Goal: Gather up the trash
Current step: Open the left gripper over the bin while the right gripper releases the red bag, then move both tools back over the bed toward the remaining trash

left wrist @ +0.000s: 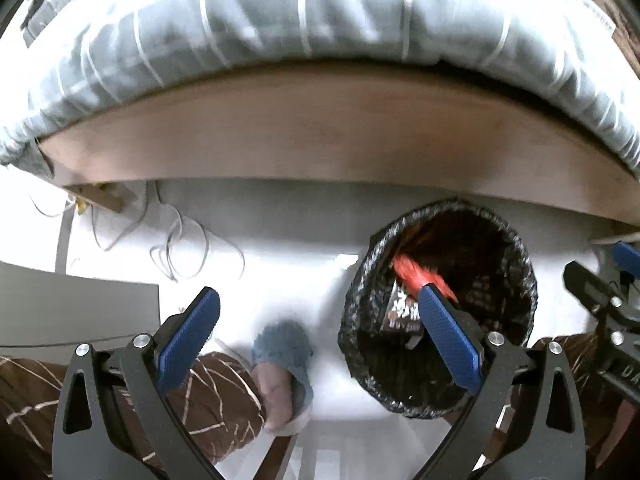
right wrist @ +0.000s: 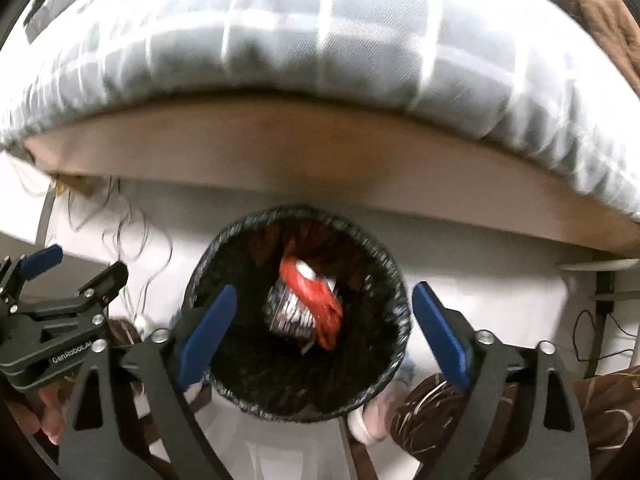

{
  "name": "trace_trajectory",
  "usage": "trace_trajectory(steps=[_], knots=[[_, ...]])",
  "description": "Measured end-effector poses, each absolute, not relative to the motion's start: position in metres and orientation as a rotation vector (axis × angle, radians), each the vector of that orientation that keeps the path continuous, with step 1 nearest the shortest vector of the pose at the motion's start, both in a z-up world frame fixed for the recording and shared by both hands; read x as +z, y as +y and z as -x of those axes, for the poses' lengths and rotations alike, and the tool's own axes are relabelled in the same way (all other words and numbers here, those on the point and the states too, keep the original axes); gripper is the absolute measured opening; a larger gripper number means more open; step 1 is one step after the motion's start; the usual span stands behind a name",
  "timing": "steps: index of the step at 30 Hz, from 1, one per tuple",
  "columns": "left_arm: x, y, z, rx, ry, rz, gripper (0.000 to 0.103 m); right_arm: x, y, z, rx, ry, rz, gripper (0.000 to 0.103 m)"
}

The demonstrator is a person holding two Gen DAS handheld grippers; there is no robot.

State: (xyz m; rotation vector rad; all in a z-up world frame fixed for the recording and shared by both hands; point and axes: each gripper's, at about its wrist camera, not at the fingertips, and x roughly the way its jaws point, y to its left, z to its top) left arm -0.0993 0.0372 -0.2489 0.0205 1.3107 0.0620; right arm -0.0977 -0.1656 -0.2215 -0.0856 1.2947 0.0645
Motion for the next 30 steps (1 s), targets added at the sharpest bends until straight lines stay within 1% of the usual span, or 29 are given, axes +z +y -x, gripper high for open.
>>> trace_trajectory(steps=[8, 14, 23, 30], knots=[[-0.195, 0.034, 0.088, 0.04, 1.16, -0.004, 0.097, -0.166, -0.172, 0.097, 0.054, 1.107, 0.077, 0.089], [-0.157, 0.035, 0.089, 0.04, 1.042, 0.004, 0.097, -0.135, -0.177, 0.097, 0.069, 0.998, 0.065, 0.089], [-0.124, 0.044, 0.083, 0.029, 0.96, 0.05, 0.097, -0.101, -0.179, 0.091, 0.066, 0.886, 0.048, 0.089], [-0.108, 0.045, 0.071, 0.023, 0.929, 0.045, 0.097, -0.084, -0.182, 0.08, 0.047, 0.847, 0.05, 0.089]])
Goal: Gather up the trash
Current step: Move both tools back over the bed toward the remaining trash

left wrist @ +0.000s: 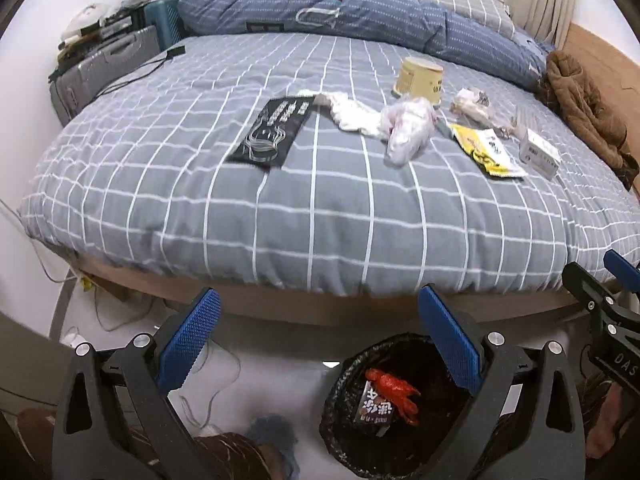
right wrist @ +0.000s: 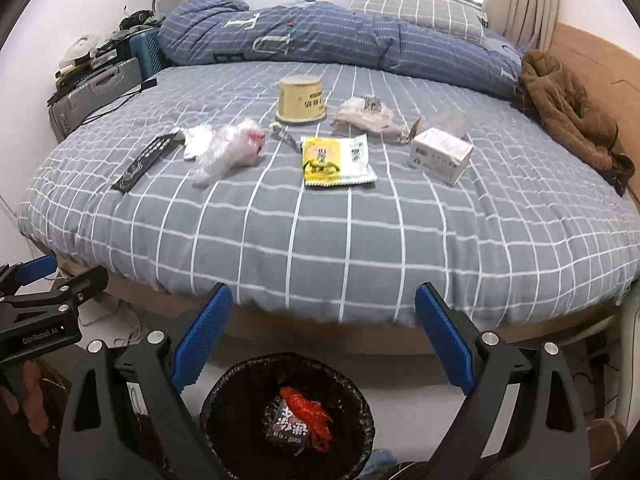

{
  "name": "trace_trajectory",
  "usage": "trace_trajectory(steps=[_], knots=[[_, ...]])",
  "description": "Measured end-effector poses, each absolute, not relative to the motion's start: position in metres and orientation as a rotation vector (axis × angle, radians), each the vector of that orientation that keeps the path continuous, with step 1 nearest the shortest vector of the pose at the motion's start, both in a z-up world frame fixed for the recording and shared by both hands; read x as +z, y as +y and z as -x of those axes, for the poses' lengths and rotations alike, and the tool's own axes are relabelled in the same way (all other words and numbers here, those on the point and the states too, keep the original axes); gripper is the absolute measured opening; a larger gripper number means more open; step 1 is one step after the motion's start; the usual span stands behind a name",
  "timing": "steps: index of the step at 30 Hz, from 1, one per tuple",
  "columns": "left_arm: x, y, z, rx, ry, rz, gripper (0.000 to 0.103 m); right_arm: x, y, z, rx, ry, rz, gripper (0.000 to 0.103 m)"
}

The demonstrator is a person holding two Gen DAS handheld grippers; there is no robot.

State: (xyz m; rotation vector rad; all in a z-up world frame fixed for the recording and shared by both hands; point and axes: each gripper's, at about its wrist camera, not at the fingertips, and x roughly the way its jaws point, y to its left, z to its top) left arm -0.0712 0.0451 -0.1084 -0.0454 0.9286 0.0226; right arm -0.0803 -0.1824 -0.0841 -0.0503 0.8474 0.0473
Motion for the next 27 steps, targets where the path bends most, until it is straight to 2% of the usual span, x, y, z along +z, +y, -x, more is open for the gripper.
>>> trace_trajectory(steps=[20, 27], knots=[[-0.046, 0.062, 0.0, -0.001, 0.88, 0.057, 0.097, -0.04, -0.185, 0.012, 0.04, 0.839, 0.022, 0.089], [-0.04, 0.08, -0.038, 0.006, 0.892, 0.058, 0.097, -0.034, -0.185, -0.024, 0.028, 0.836, 0.037, 0.089]])
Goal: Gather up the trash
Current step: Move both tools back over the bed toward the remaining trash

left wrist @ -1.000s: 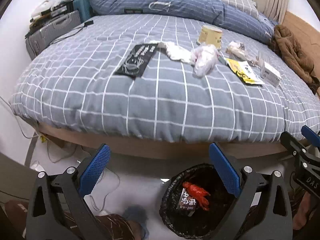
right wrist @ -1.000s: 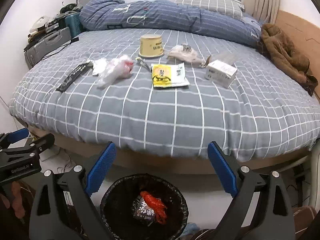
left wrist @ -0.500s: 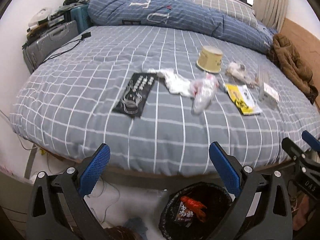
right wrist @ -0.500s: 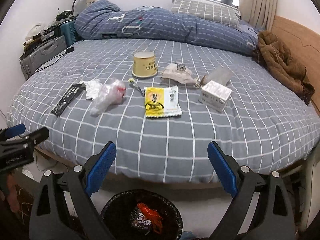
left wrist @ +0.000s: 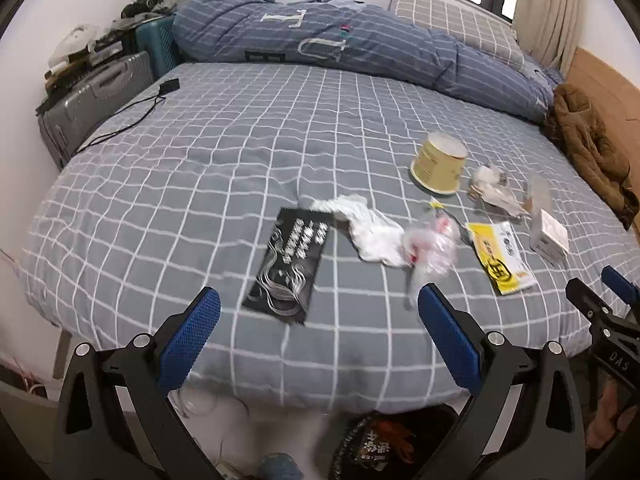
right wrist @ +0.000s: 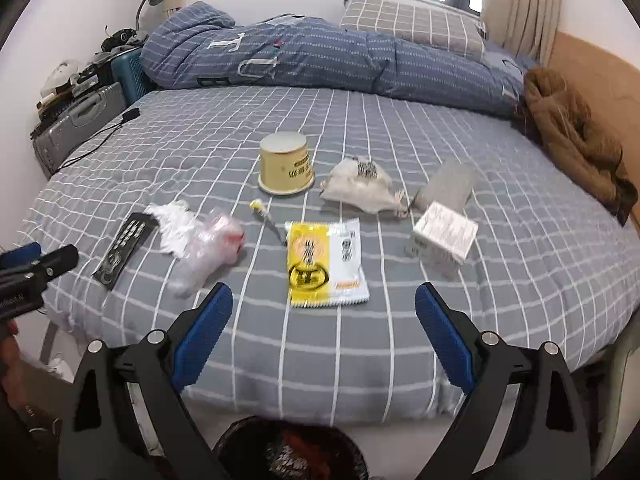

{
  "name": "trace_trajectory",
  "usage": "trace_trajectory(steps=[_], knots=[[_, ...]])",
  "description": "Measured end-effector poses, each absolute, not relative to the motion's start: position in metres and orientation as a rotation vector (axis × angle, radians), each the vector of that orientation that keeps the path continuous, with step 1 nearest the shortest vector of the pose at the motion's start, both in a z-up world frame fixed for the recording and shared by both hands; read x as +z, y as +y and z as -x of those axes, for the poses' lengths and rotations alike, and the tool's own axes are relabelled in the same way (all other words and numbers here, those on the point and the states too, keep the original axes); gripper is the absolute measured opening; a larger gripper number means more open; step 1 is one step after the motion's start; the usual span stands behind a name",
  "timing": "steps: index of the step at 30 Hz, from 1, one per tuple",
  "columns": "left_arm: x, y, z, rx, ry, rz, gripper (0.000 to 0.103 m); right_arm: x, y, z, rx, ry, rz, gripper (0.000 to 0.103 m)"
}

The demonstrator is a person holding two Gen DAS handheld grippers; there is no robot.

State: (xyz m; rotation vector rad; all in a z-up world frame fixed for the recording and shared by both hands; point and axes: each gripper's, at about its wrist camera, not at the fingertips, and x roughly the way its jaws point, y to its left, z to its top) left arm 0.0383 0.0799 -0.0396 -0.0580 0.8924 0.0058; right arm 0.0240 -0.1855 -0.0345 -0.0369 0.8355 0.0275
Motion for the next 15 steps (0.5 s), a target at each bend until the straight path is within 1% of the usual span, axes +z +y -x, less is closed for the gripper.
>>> trace_trajectory(steps=[6, 10, 15], knots=[[-0.058, 0.094, -0.067, 0.028, 0.897, 0.03, 0.097, -0.055, -0.181, -0.056, 0.029, 0.834, 0.089, 0.089], [-0.086, 0.108, -0.084, 0.05, 0.944, 0.062, 0.097, -0.079, -0.19, -0.072, 0.026, 0.874, 0.086, 0.089], [-0.102, 0.112, -0.1, 0.048, 0.976, 0.061, 0.097, -0.098, -0.196, -0.088, 0.024, 0.917, 0.086, 0.089]])
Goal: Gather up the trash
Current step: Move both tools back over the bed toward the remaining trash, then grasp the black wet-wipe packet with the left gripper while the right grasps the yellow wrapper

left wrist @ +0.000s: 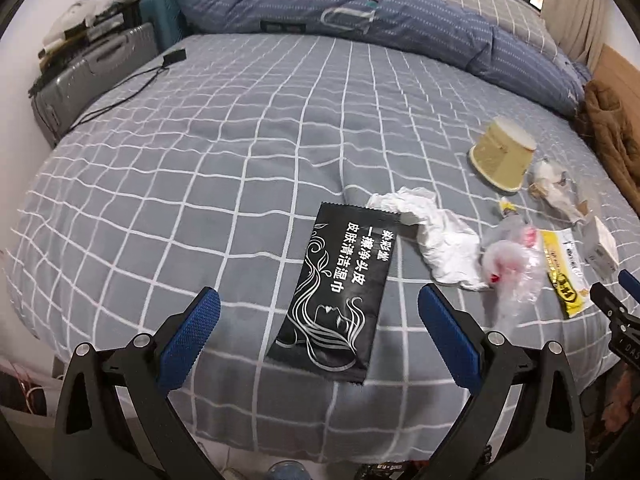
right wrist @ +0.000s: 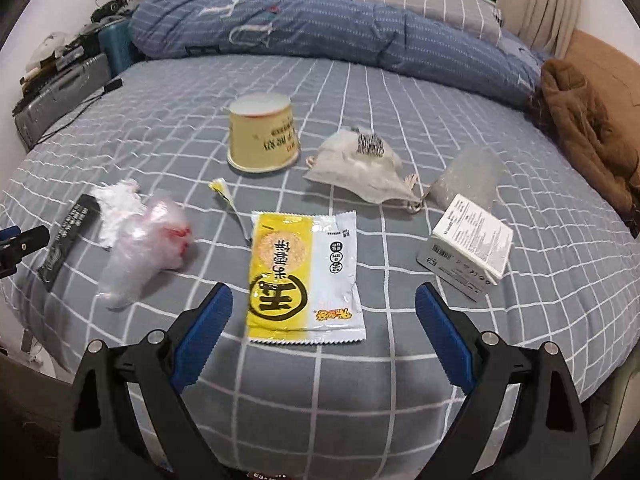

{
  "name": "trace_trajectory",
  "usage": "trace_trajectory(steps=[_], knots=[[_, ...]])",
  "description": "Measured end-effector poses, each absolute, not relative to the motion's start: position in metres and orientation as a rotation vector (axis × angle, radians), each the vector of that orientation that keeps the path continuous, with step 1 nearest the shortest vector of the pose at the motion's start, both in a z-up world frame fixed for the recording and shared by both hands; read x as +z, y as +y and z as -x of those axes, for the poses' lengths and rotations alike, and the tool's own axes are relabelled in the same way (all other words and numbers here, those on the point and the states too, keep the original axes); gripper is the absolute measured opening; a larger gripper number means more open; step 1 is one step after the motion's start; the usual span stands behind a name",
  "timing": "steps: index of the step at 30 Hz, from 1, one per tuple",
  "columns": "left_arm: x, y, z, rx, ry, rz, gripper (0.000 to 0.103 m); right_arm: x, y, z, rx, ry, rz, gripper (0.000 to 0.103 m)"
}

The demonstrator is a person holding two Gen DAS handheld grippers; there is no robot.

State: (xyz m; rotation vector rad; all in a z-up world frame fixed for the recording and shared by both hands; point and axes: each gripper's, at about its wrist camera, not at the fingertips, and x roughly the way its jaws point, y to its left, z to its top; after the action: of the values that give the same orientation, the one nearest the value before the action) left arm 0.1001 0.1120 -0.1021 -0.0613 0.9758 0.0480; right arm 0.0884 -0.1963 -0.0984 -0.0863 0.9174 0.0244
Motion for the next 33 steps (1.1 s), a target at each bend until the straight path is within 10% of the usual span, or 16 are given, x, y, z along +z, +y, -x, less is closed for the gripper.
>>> trace_trajectory(steps=[17, 33], knots=[[-0.13, 0.104, -0.141, 0.011, 1.048, 0.025, 0.095, -0.137, -0.189, -0.14, 0.048, 1.055, 0.059, 0.088], [-0.139, 0.104, -0.145, -0.033, 1.078, 0.041, 0.052, -0.148, -0.177, -0.149, 0.091, 1.093, 0.135, 0.043]])
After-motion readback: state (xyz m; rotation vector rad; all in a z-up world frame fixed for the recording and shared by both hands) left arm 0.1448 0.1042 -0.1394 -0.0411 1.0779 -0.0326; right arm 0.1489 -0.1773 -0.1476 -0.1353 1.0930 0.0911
